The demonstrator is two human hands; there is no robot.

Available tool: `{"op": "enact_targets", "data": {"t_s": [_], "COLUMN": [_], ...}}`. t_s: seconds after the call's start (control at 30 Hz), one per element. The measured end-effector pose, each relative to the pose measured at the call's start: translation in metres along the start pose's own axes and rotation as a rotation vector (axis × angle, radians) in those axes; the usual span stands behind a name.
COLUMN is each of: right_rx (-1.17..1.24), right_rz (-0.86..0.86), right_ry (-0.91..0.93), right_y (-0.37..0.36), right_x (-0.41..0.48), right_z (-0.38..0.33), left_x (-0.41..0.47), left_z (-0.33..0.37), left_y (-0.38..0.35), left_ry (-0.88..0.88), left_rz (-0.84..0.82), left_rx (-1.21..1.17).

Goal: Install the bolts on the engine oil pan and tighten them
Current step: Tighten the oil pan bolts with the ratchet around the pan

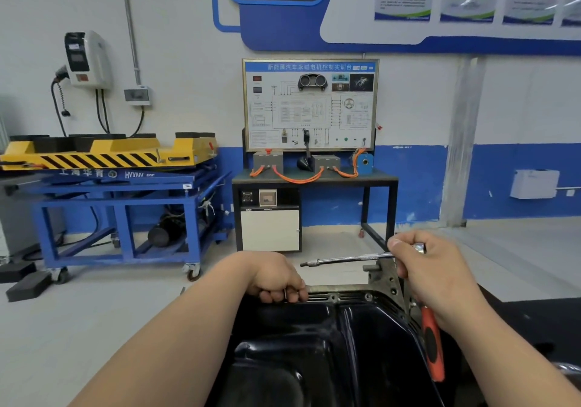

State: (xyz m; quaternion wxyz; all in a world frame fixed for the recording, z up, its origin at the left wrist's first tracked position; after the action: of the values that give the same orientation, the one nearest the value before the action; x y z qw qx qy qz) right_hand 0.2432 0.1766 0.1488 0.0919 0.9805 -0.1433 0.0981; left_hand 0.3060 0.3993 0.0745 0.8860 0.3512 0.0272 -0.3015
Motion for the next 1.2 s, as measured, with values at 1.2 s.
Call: {"op": "enact_targets", "data": {"t_s": [1.2], "right_rx": [-0.880], "right_rz": [-0.039], "right_ry": [0.357], "right_y": [-0.060], "right_x": [-0.083], "right_z": [-0.095], "left_x": [0.010], "left_z": [-0.008], "left_y": [0.005], "left_ry": [0.015], "left_rz": [0.015], "left_rx": [0.081]}}
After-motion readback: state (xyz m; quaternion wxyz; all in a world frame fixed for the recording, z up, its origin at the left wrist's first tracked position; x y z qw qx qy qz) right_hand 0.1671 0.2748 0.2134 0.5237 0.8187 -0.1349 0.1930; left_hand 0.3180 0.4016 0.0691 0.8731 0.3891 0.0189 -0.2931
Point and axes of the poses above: each hand's wrist, its own x-axis towards the middle knuckle, its own y-axis out of the back of the hand, z = x × y, the point moved 9 cm from there along x, towards the middle knuckle, and after that the axes turned 13 degrees about -y, right-handed, at the moved point
